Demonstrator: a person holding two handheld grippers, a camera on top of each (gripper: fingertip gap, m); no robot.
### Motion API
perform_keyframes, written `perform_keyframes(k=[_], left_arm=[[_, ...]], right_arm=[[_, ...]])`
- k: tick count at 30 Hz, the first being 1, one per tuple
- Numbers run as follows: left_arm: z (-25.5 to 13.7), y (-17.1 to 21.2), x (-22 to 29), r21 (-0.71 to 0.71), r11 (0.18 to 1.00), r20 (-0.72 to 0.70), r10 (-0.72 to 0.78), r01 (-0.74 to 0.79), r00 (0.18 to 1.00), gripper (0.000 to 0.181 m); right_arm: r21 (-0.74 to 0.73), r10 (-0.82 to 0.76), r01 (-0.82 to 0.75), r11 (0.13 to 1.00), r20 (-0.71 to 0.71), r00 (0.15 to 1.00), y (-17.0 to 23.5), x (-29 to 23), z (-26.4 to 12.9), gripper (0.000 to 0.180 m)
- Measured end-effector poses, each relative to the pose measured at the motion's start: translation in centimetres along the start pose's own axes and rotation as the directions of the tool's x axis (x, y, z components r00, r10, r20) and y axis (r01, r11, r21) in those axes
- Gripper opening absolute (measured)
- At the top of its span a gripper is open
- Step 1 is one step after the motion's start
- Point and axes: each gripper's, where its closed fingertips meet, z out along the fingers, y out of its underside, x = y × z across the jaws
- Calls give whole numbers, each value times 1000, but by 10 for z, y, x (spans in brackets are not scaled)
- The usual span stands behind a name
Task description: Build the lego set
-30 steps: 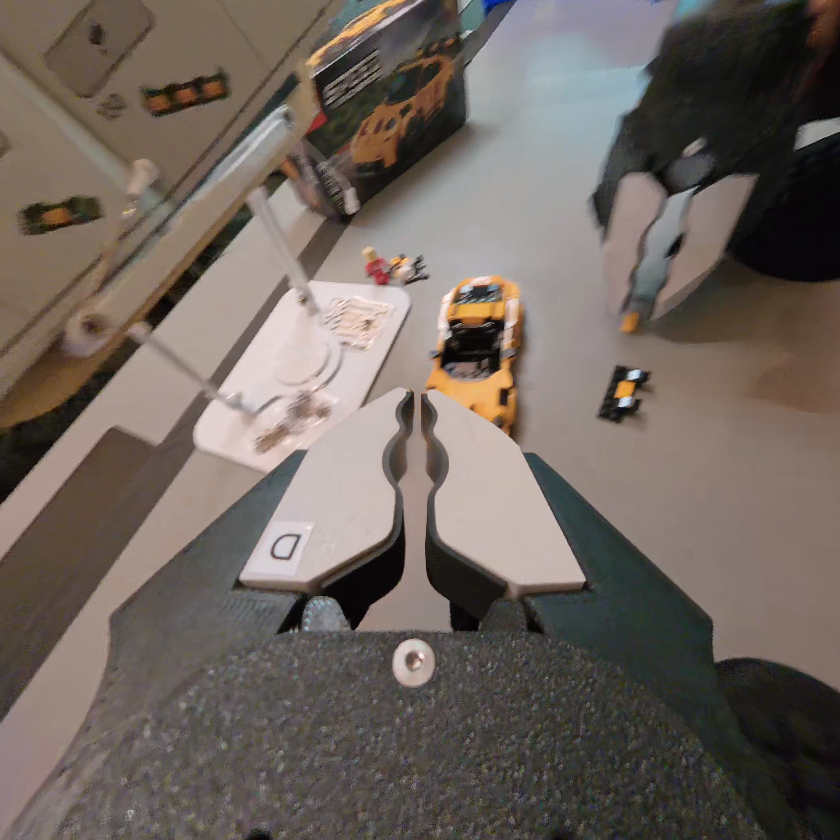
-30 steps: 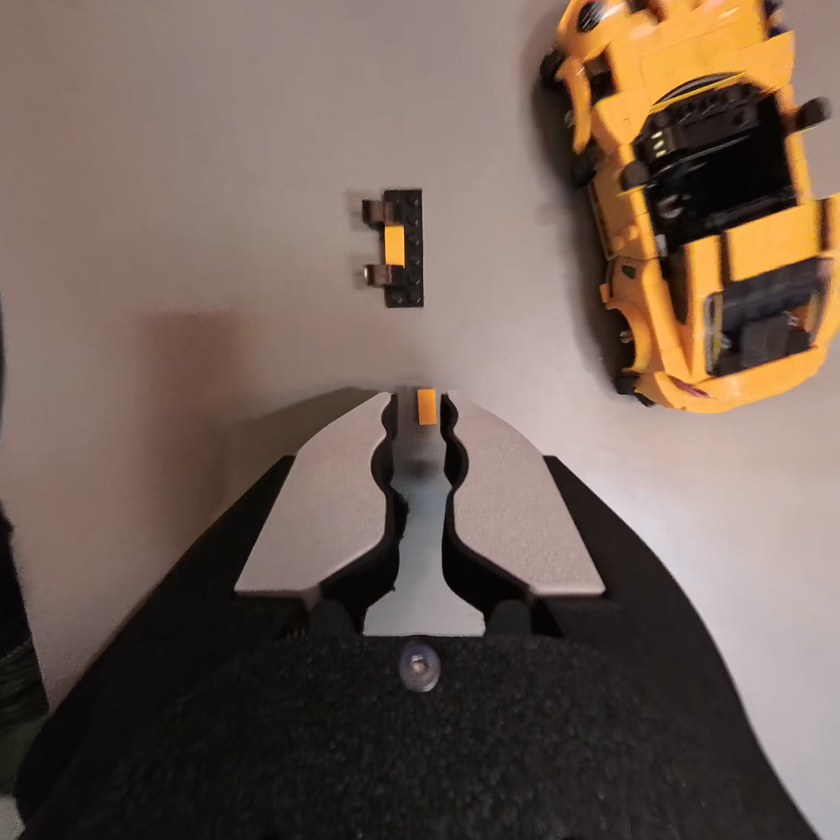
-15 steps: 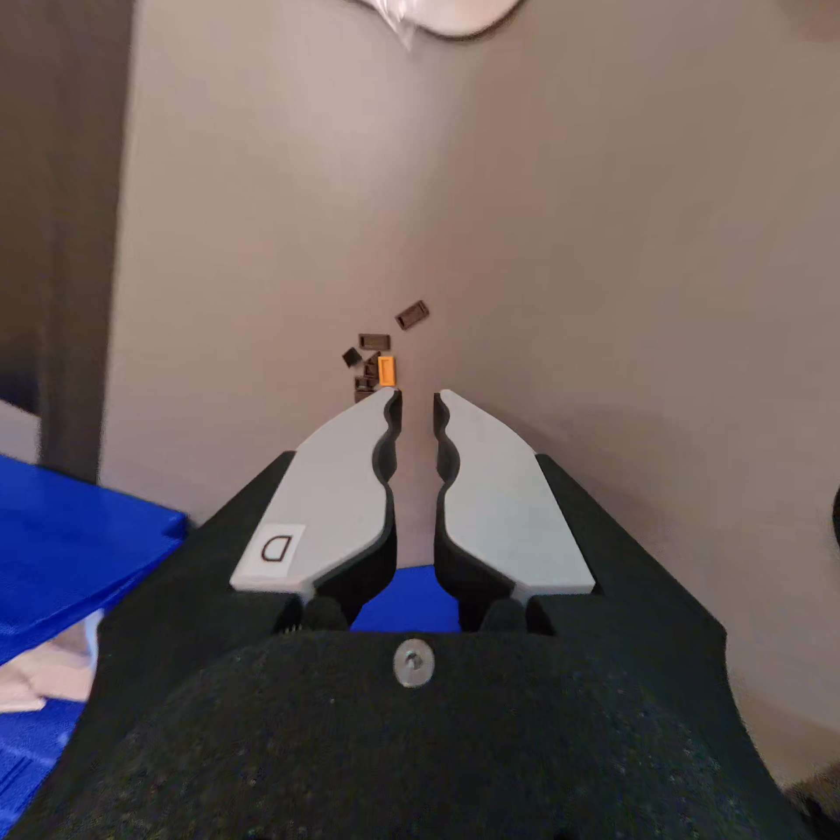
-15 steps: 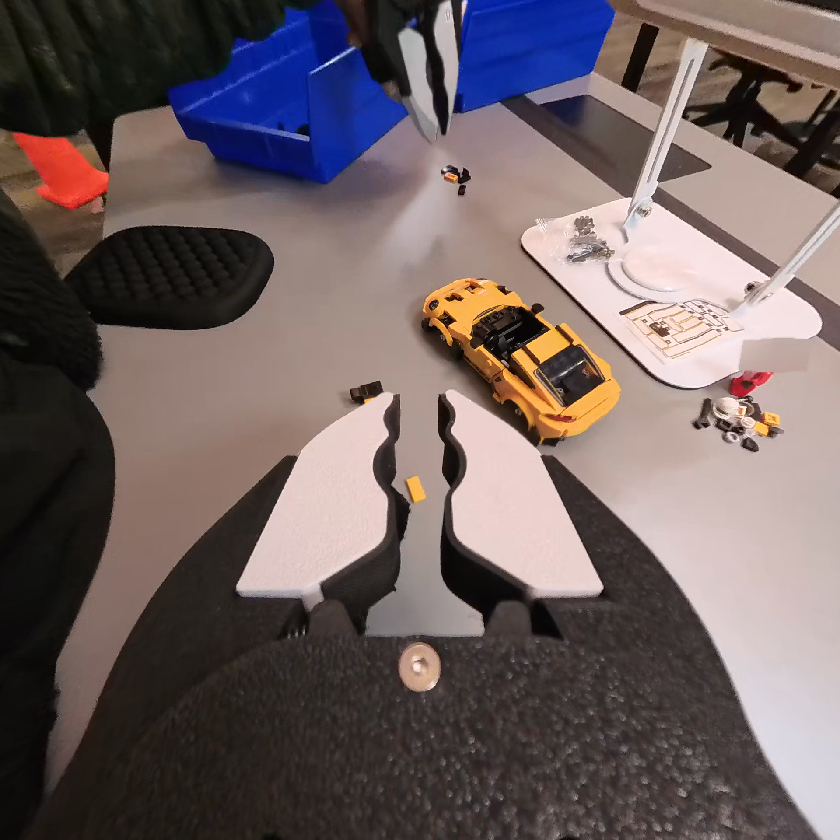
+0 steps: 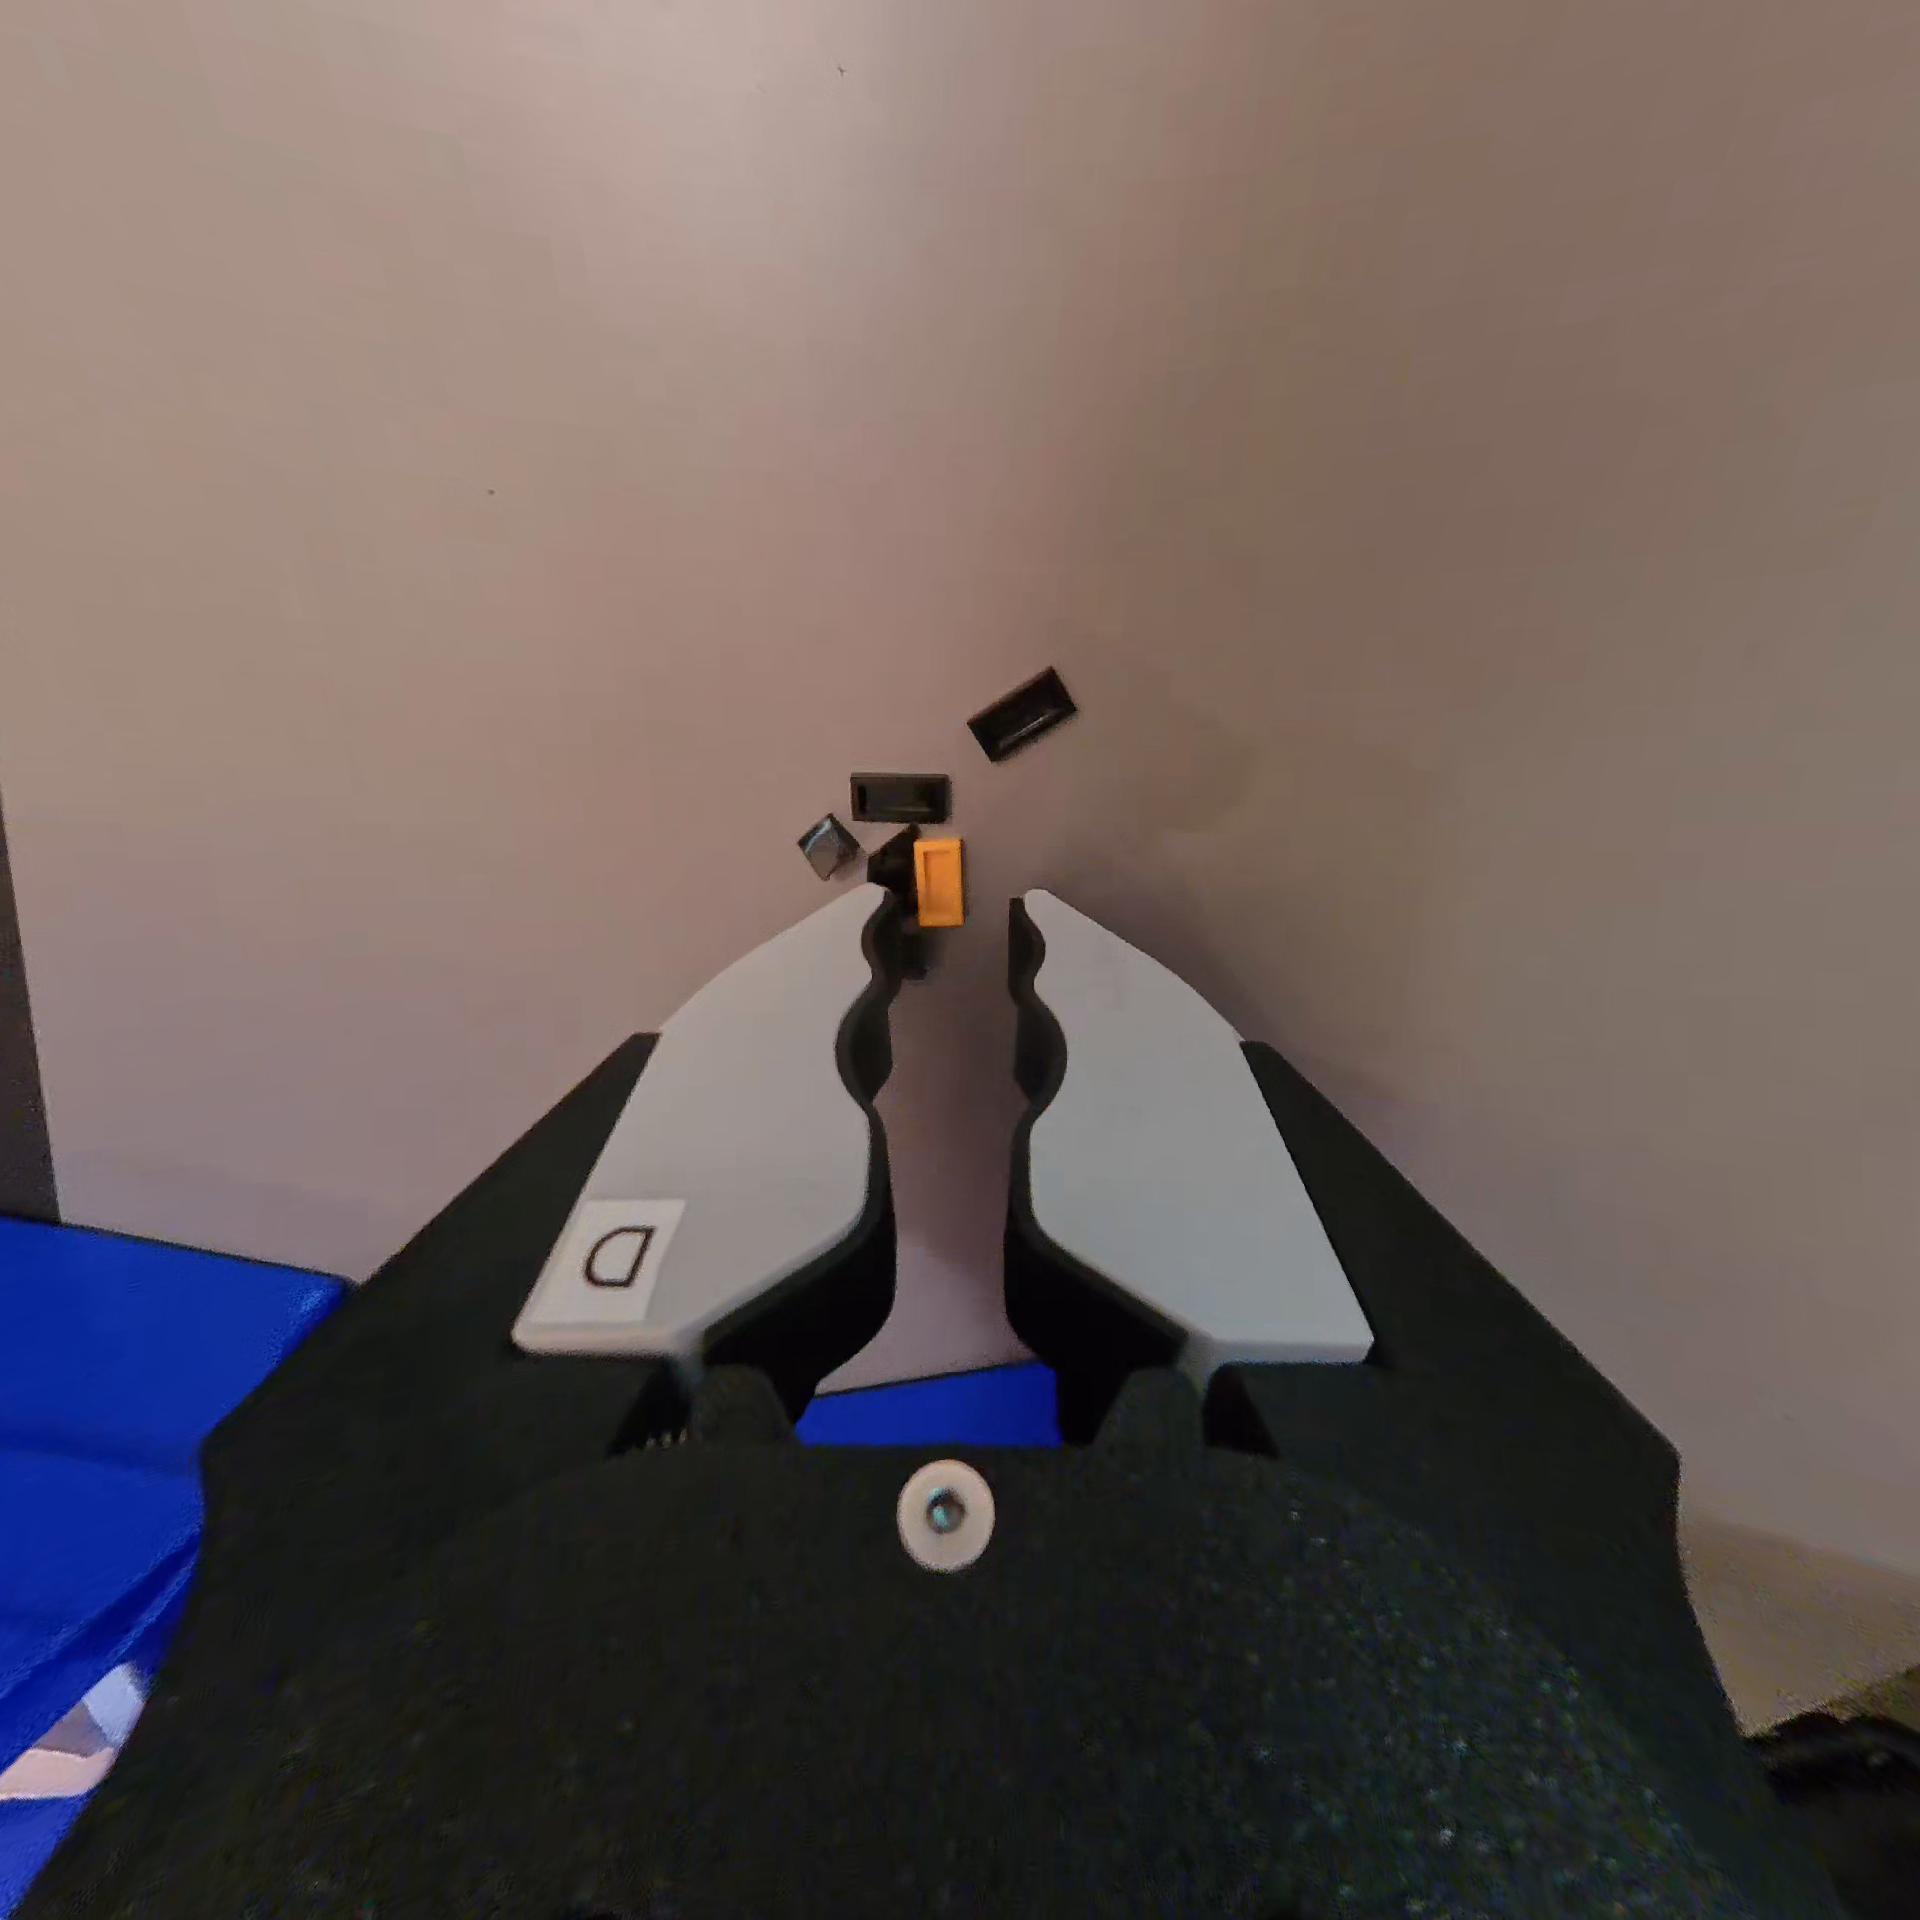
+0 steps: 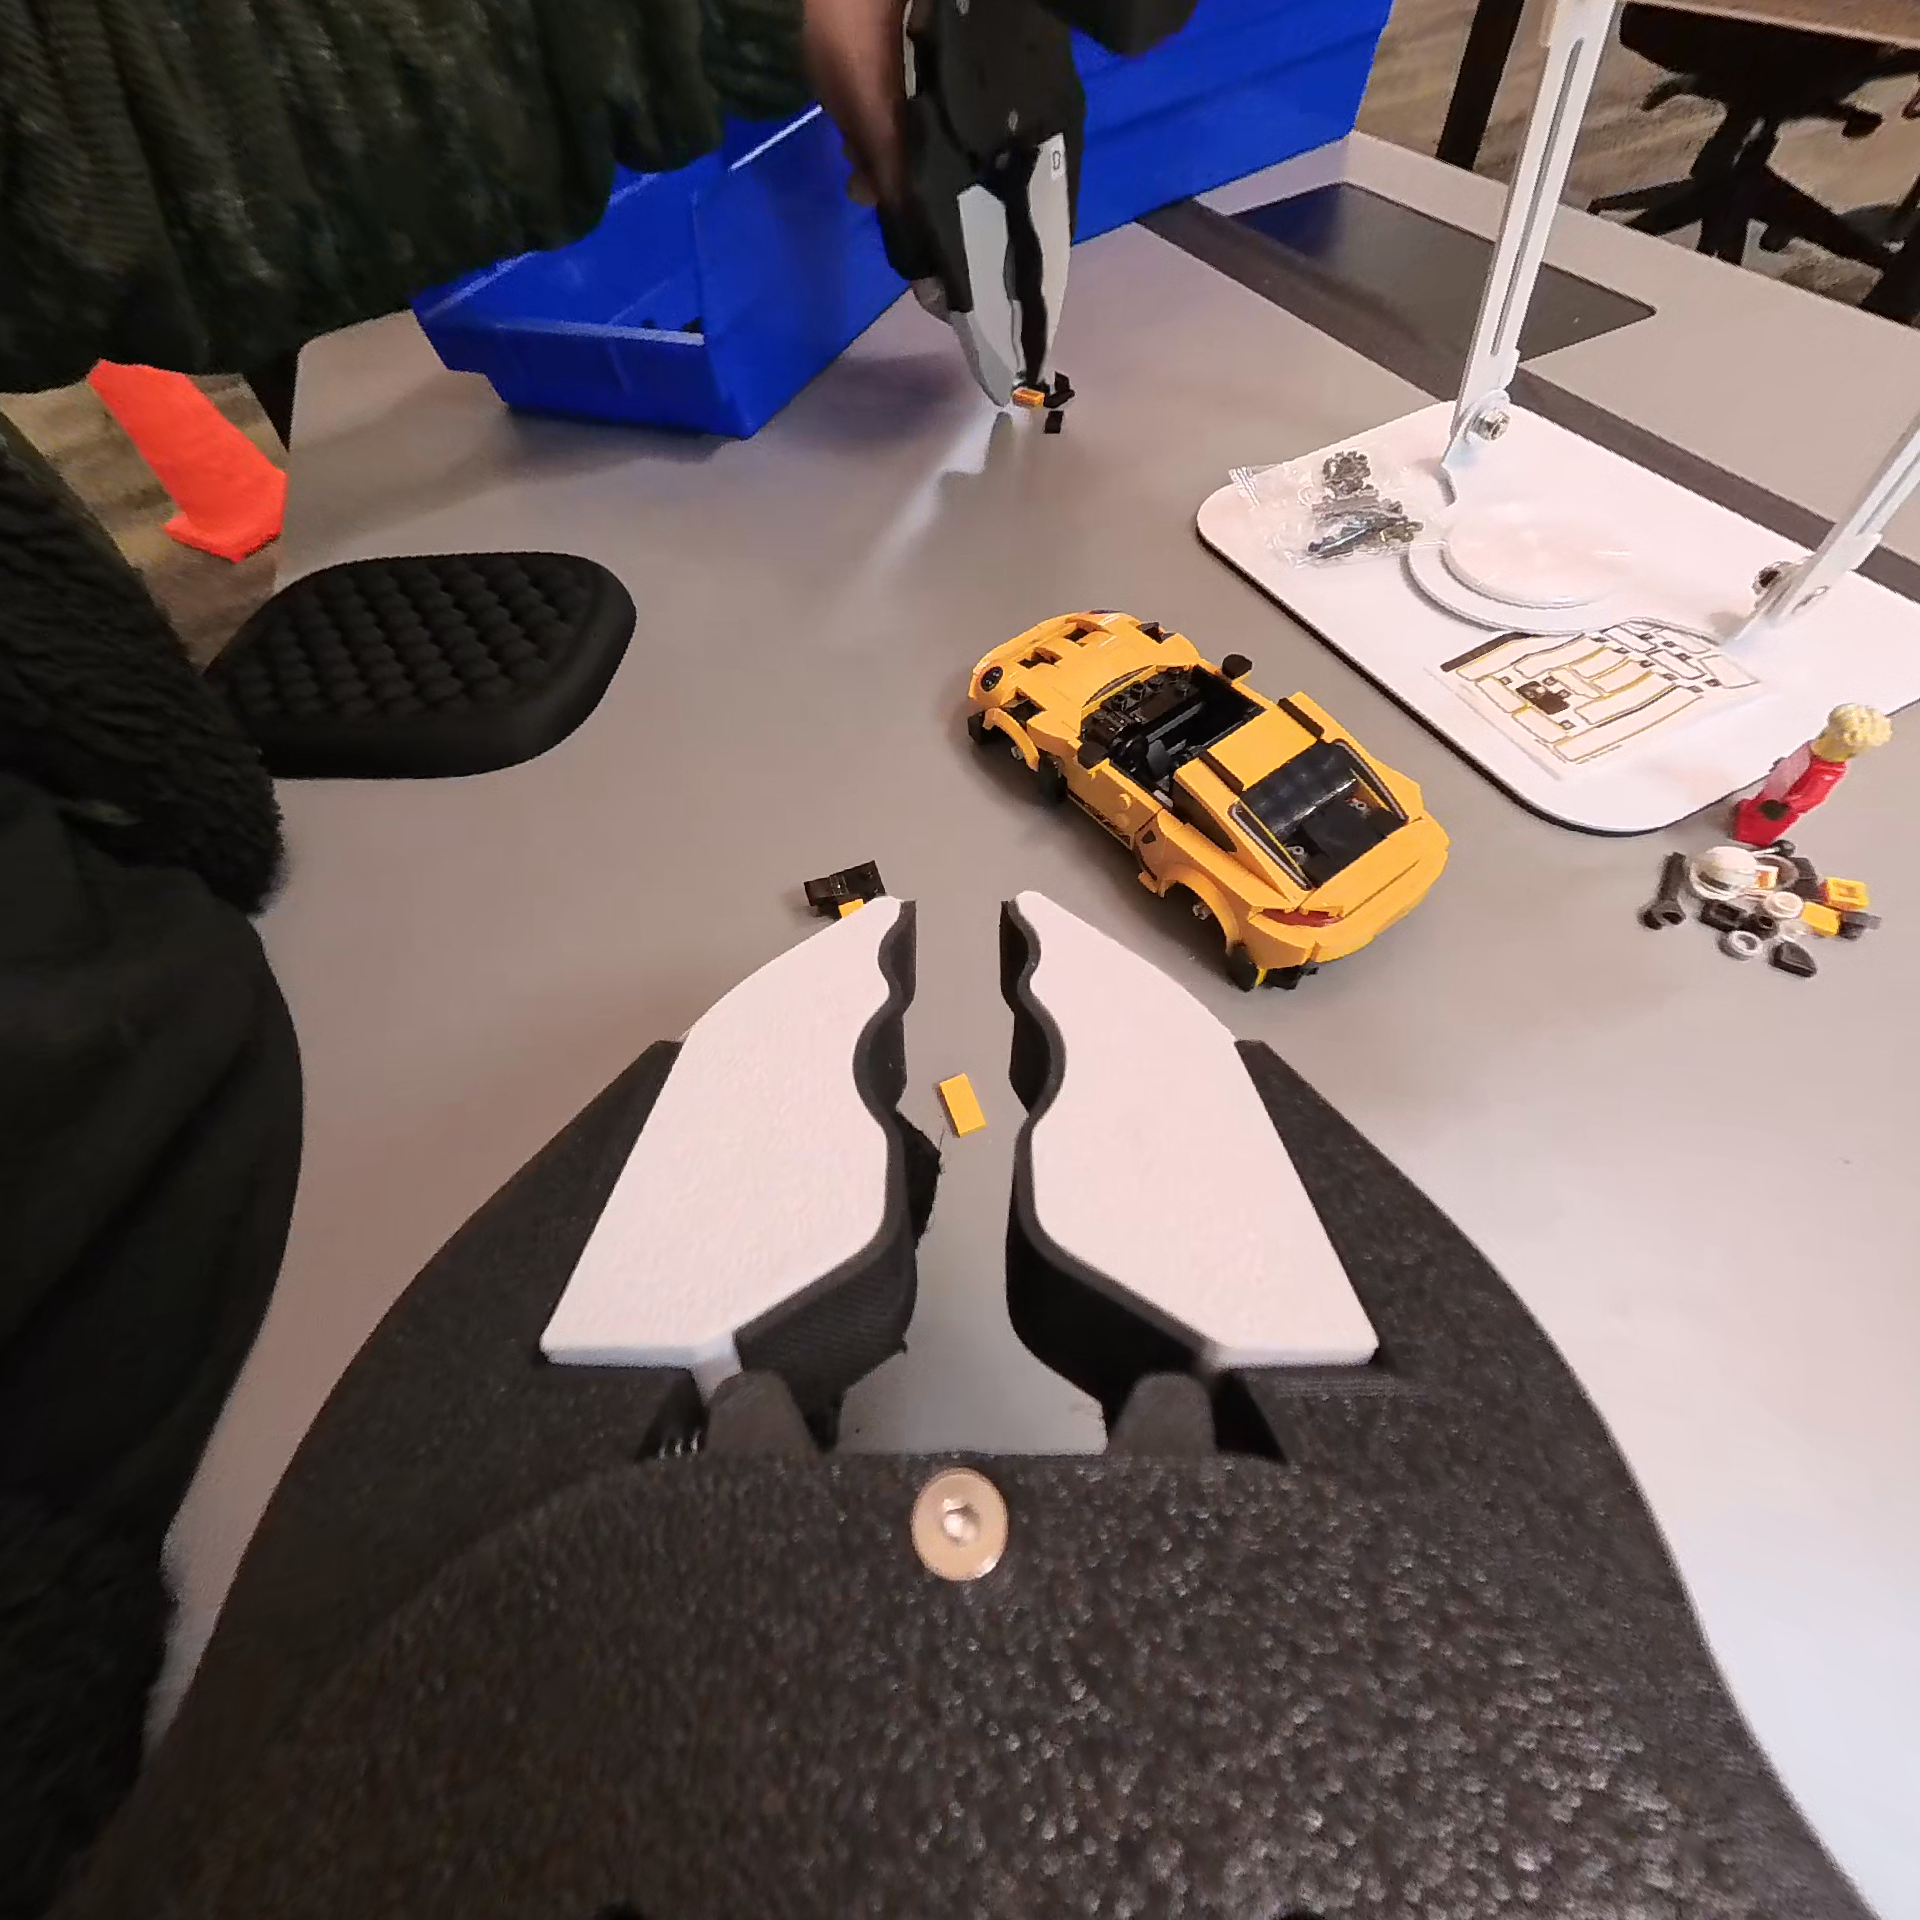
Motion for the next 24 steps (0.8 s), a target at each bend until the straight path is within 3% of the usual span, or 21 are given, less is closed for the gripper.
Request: perform_keyframes(k=[19,24], left_arm=[[1,-4,-2,16,1000,-2,-16,16,1000,16],[1,-8,4,38,999,-41,-33,34,999,7]], right_arm=[[-2,18,-18,1000,8,1000,2,2,1,14],[3,20,-20,1000,4,1000,2,2,1,13]])
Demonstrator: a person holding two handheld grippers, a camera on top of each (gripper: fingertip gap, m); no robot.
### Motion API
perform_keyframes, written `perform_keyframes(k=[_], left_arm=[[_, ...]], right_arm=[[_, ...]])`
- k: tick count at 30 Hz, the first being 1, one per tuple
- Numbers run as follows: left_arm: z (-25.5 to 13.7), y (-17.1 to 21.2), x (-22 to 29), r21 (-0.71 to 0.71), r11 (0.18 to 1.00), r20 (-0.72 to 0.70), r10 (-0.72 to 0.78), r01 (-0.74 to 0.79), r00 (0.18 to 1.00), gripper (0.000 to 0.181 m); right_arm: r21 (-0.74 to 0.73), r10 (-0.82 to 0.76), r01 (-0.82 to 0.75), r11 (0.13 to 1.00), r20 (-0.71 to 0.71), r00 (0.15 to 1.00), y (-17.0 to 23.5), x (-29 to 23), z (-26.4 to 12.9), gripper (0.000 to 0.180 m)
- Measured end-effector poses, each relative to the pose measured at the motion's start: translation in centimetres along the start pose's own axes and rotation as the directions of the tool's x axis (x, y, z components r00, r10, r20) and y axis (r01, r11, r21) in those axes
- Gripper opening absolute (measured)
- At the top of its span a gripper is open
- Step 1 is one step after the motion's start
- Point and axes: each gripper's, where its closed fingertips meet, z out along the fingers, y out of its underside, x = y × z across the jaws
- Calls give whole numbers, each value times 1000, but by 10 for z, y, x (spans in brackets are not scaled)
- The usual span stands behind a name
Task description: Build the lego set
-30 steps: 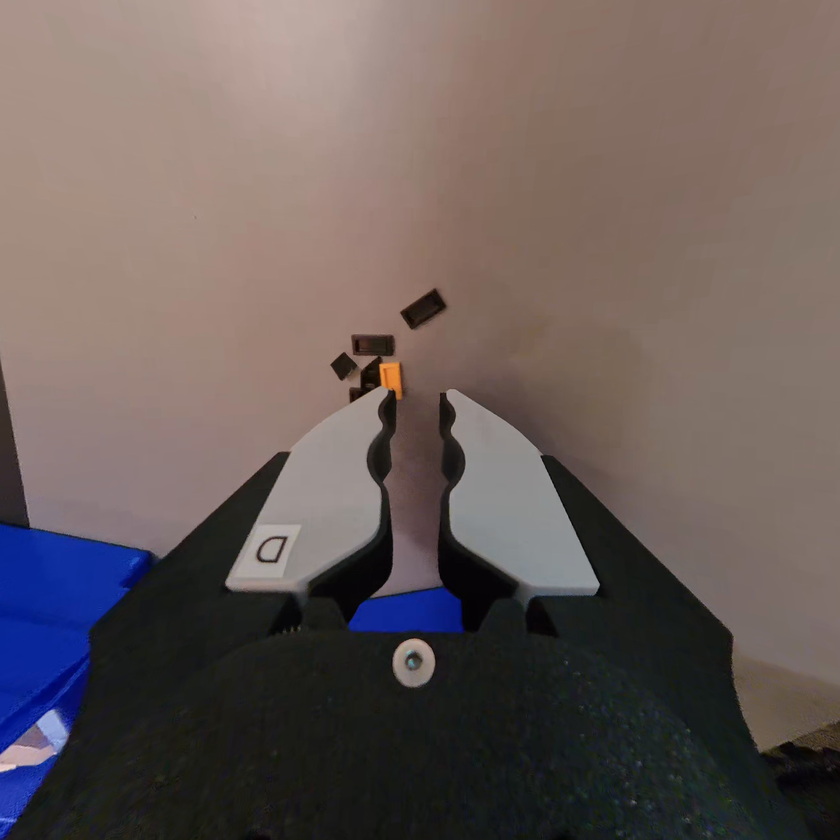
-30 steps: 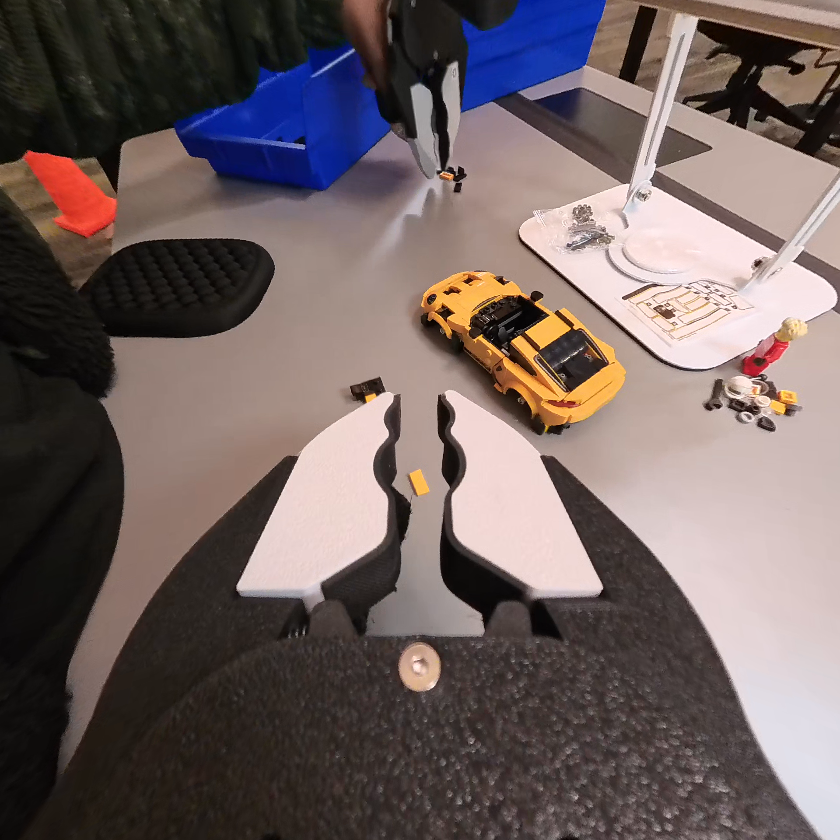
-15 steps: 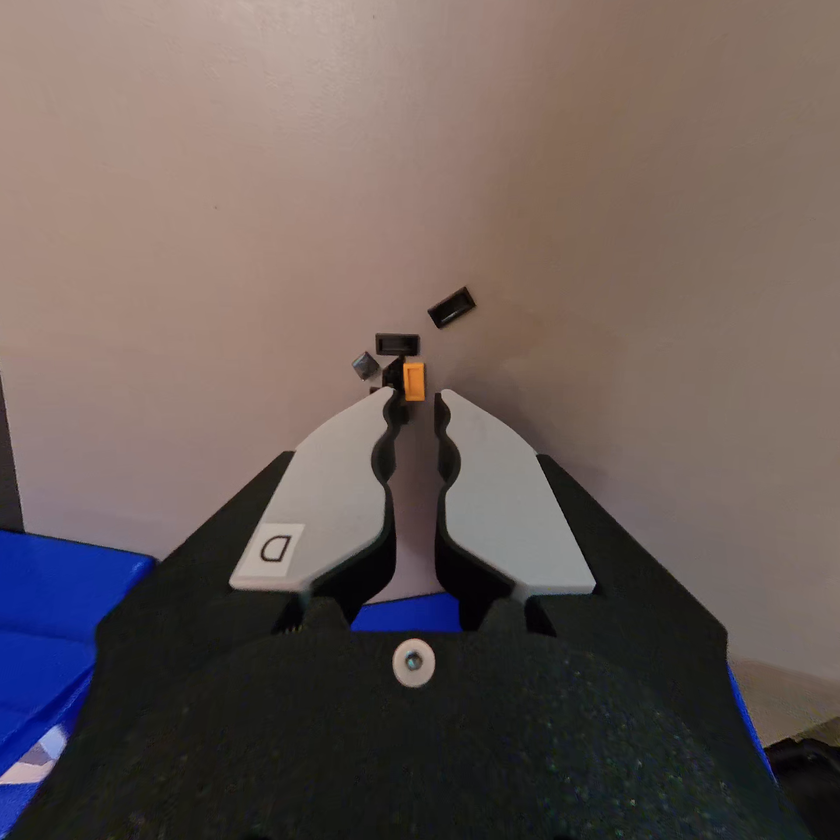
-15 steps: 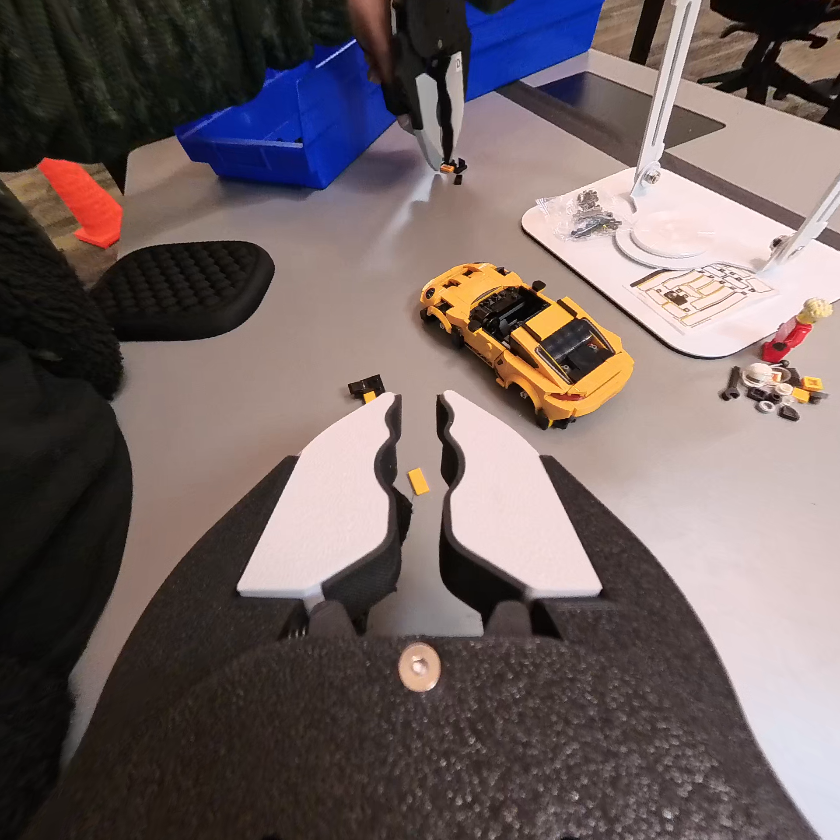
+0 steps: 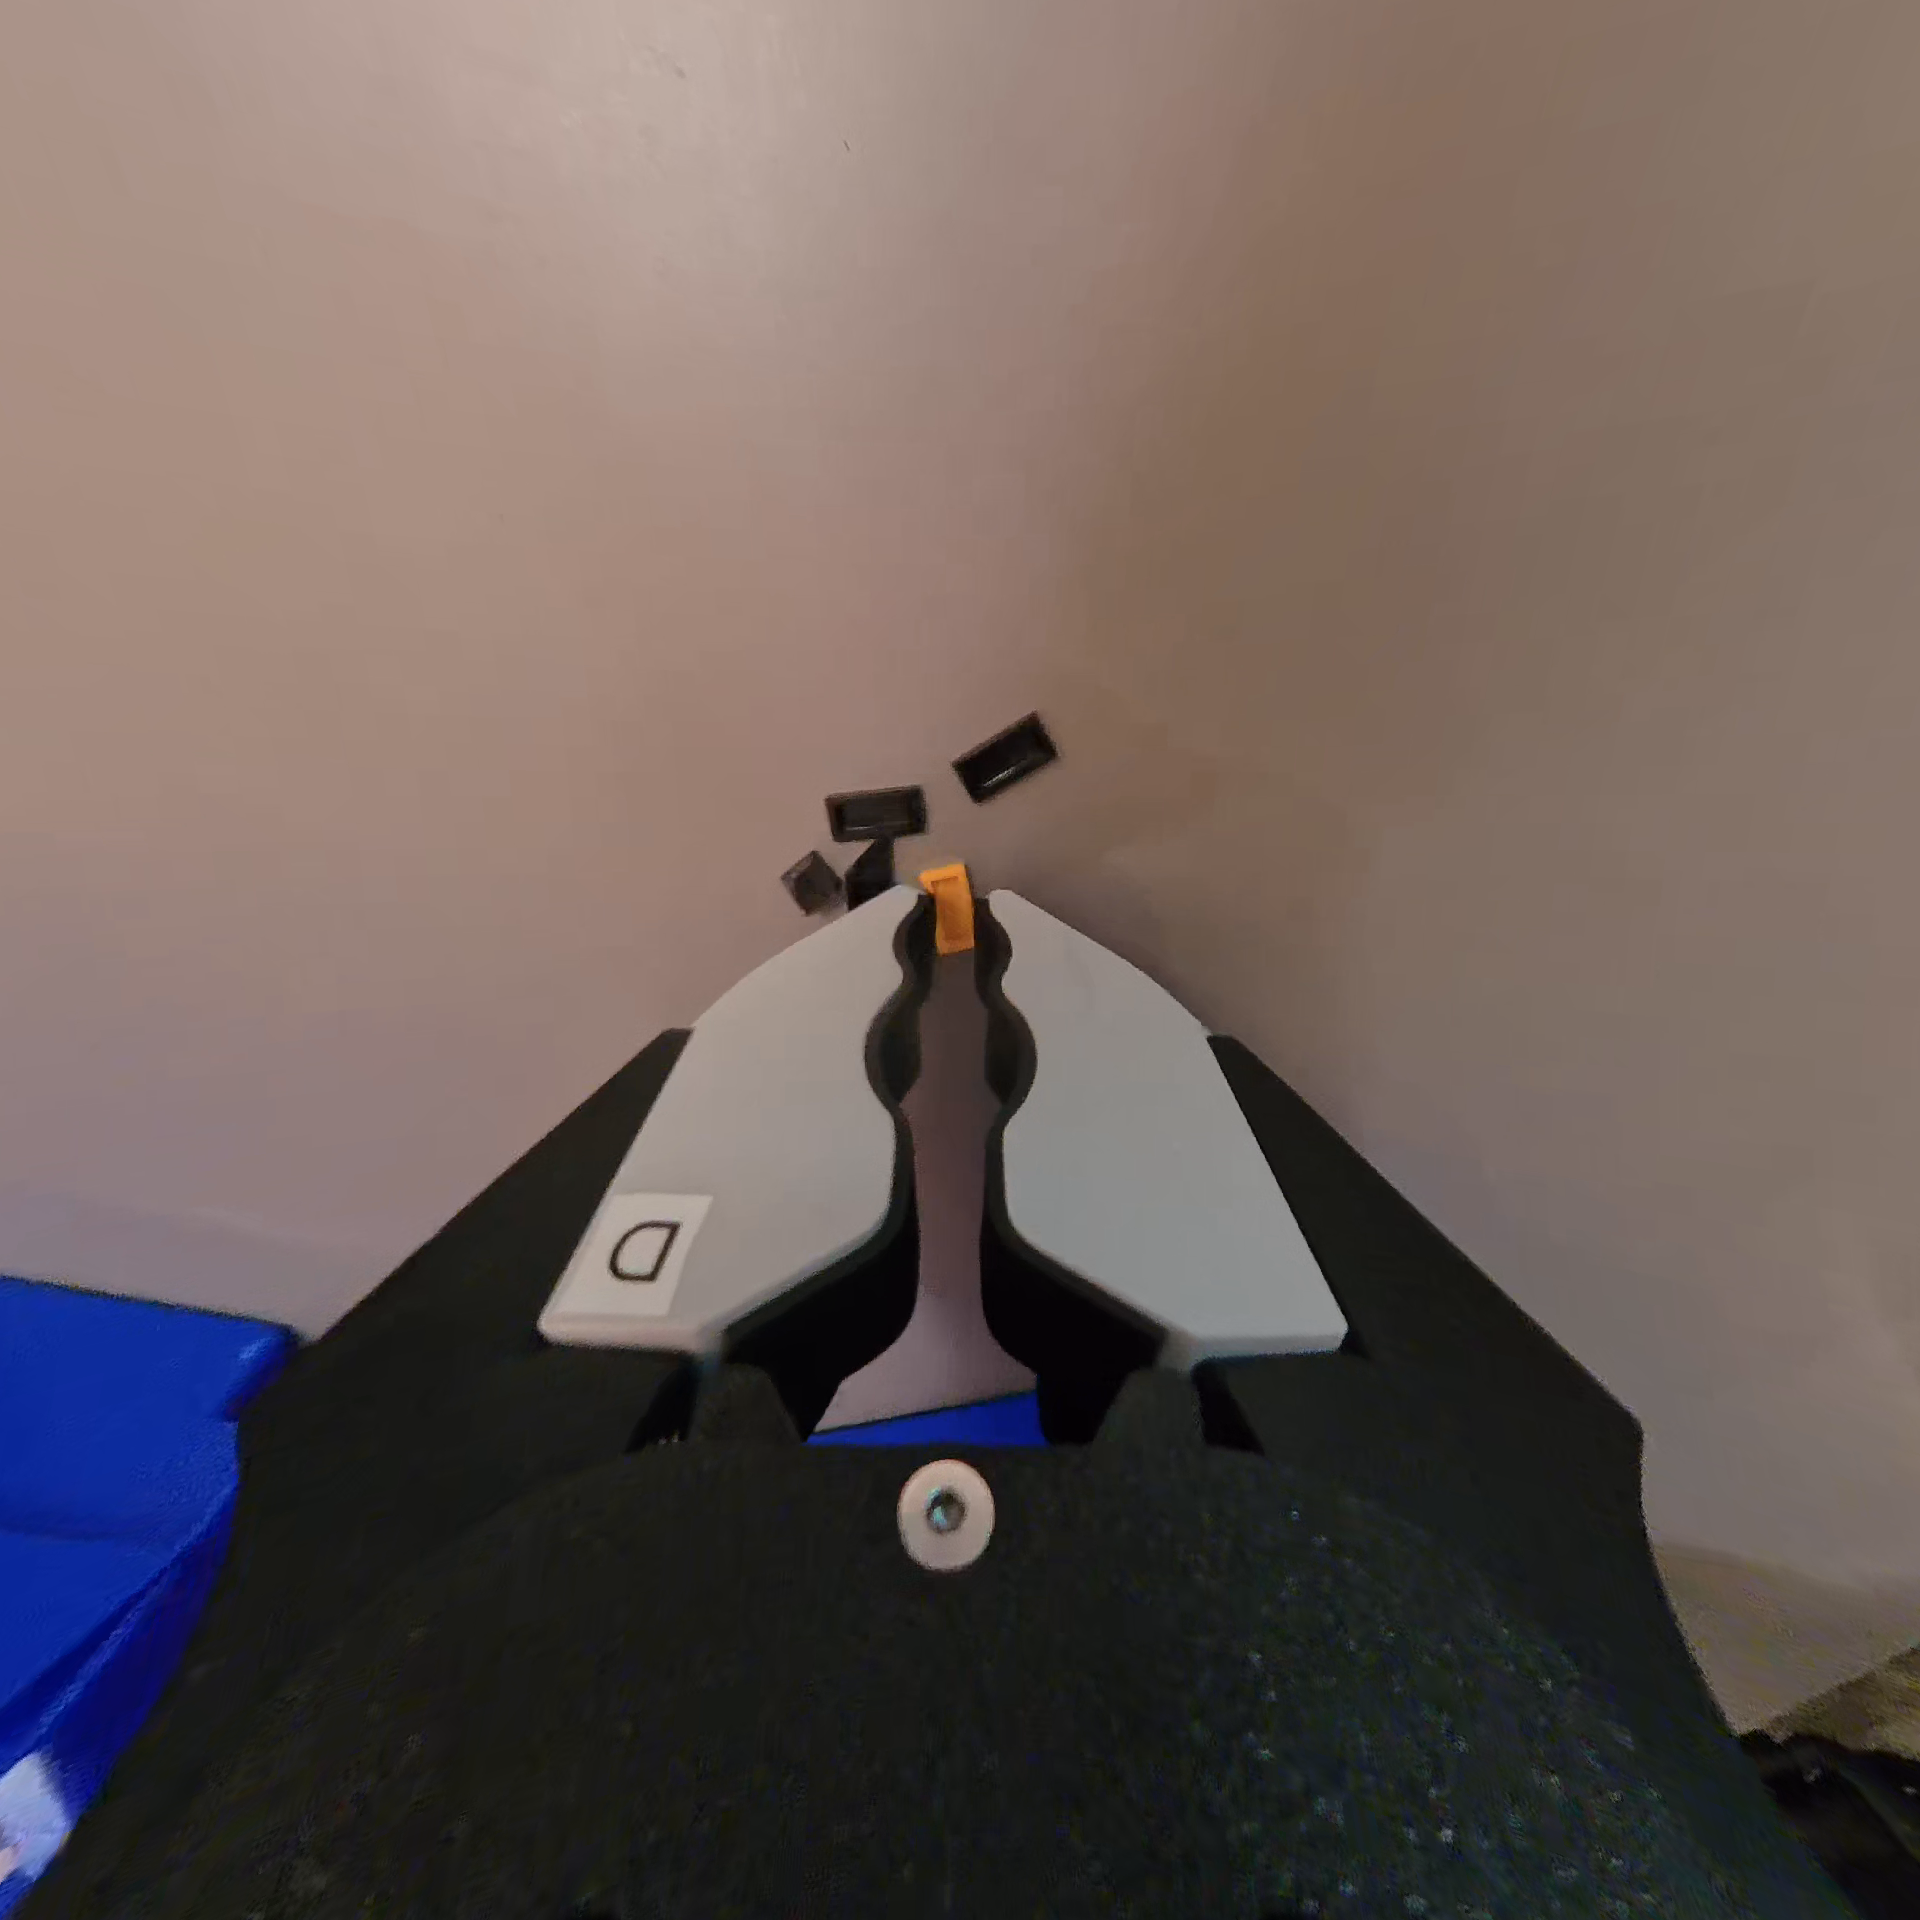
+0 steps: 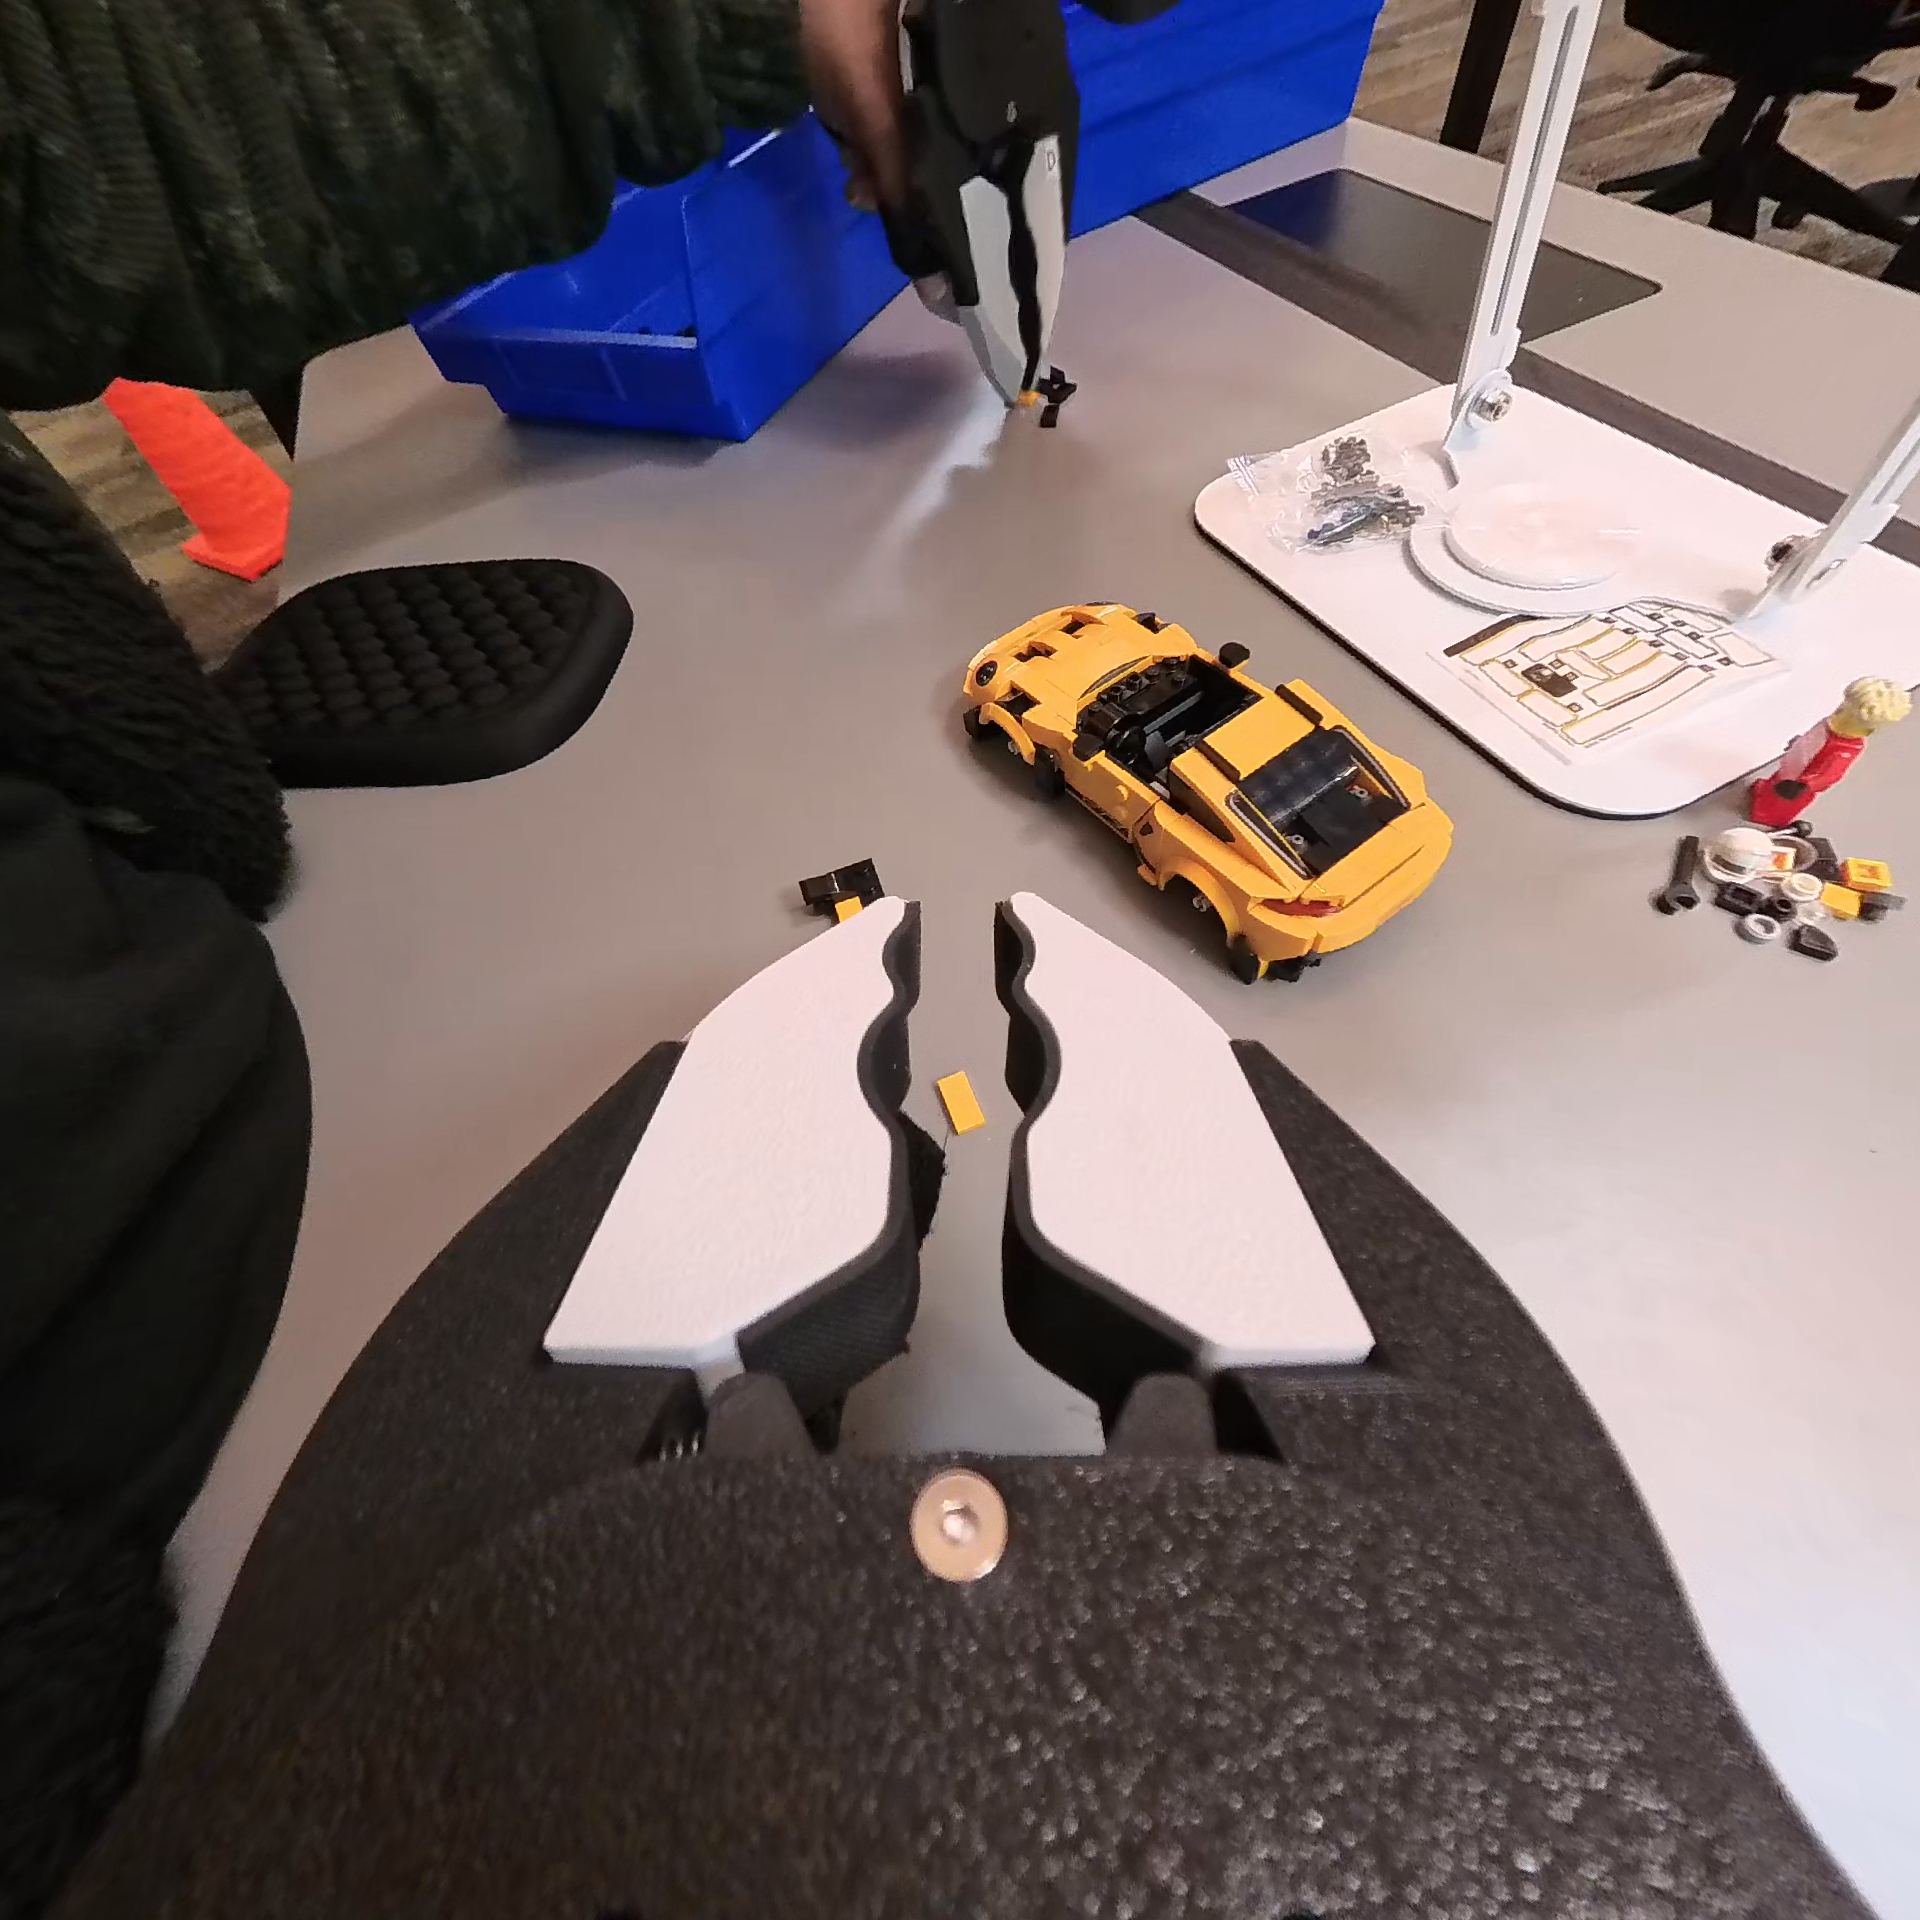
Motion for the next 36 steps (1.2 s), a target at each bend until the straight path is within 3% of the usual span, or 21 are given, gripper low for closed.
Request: perform_keyframes(k=[8,14,19,24,36], left_arm=[[-1,-3,9,43,999,3,-5,4,1000,2],[-41,-48,53,276,959,-22,66,-57,998,0],[-52,-43,40,217,976,106,7,-30,994,0],[-31,-8,12,80,990,52,-120,116,991,15],[-4,1,0,28,998,-9,-52,53,999,29]], right_arm=[[14,-10,10,1000,-3,1000,-3,-2,-1,13],[42,-18,18,999,2,1000,-10,-6,-2,12],[30,-40,40,999,13,999,-8,-13,2,12],[33,-45,45,998,18,999,-9,-17,2,12],[22,-34,33,999,25,999,-5,-17,4,12]])
